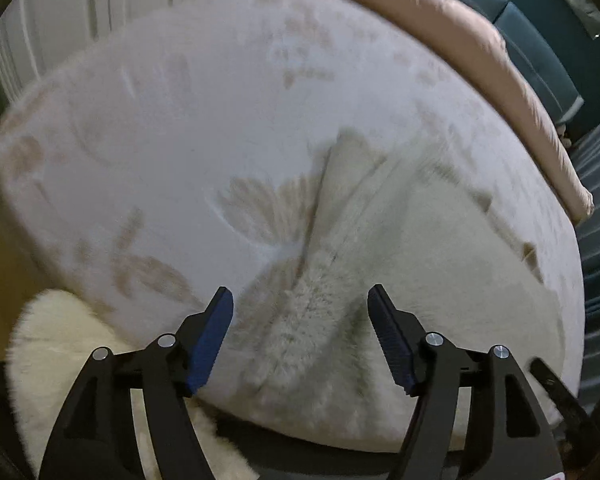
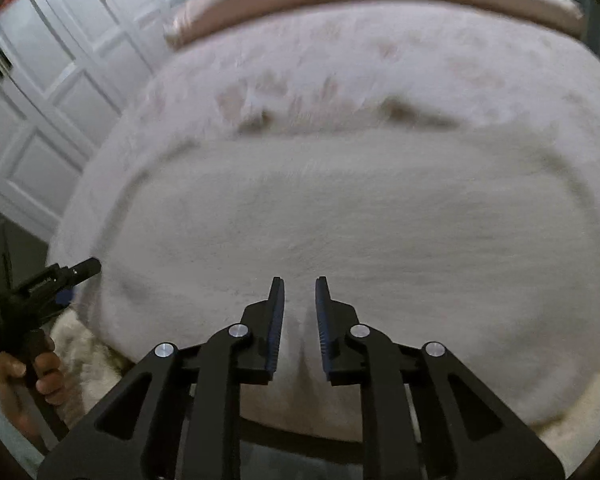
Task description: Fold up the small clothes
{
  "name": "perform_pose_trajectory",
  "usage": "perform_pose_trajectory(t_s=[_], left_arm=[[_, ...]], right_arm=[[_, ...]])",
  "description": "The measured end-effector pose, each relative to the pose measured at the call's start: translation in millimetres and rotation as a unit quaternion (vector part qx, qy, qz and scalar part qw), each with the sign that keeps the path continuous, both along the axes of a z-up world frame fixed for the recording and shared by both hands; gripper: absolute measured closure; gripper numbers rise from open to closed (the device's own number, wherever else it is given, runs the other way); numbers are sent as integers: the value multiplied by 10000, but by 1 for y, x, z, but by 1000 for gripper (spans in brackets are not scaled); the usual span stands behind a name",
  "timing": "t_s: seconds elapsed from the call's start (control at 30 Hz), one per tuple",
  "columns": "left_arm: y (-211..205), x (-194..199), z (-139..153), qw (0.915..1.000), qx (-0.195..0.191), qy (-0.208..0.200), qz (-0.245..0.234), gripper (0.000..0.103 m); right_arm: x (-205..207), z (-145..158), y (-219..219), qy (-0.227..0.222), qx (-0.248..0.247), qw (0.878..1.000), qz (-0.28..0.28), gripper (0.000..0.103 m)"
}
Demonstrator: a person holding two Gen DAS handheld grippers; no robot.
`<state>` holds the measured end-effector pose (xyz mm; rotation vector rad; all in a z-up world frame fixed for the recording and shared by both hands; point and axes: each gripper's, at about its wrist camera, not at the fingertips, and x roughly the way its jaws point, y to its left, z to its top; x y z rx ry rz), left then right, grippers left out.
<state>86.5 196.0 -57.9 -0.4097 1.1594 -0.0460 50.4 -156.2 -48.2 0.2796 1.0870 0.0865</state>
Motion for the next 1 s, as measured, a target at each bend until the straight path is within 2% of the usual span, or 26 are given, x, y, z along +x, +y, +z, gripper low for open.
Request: perform_pose_trajectory(t_s=[0.03,0.1,0.17,0.2,0.23,0.3,0.37,0.43,0.5,0.53,0.6,0.67,0.77,0.83,0.93,1.0], left_arm=[[1,2,-7,9999,-95,24,71,34],[0,3,-8,9997,-150,-159,111,32],[-4,4,-5,9997,-170,-191,-3,36],[-5,5,-3,9991,-344,-238,-105,61],[-7,9,-1,9973,-657,-214,-236,82],[-11,9,10,9971,-658,-295,-256,91],[-30,6,36,9956,-436,-655,-510,92],[-48,-3,65,9910,-498,-963,-783,93],[-78,-13,99,9829,-473,-1337,-1174,93],[-97,-19,117,9765,-473,-1549,-1422,93],[-126,-32,144,9638,-589,-1877,-1797,93],[-172,-40,161,9497,-853,-1994,-2260,93],[-236,-48,157,9345,-951,-1910,-2850,93],[-286,-57,138,9264,-927,-1680,-3241,93],[-336,-61,98,9224,-724,-1277,-3573,93],[-360,-65,62,9242,-514,-921,-3670,92]], right_arm=[[10,-16,2,192,-9,9998,-27,88],[-5,-19,4,84,4,10000,-44,87],[-2,-18,2,107,55,9999,-9,87],[-4,-19,1,118,96,9999,5,87],[-5,-19,-1,116,132,9998,30,87],[-17,-16,-8,98,240,9997,48,87],[-22,-13,-13,84,406,9991,-26,87],[-29,-7,-16,38,616,9980,-153,86],[-44,4,-29,-148,892,9952,-367,67],[-52,9,-37,-263,976,9939,-450,64],[-72,21,-56,-445,1048,9916,-621,63],[-89,26,-76,-514,1019,9904,-785,63],[-118,30,-107,-546,786,9896,-1076,62],[-137,29,-124,-538,691,9878,-1286,62],[-161,23,-151,-491,801,9822,-1629,61],[-172,18,-164,-451,861,9784,-1822,60]])
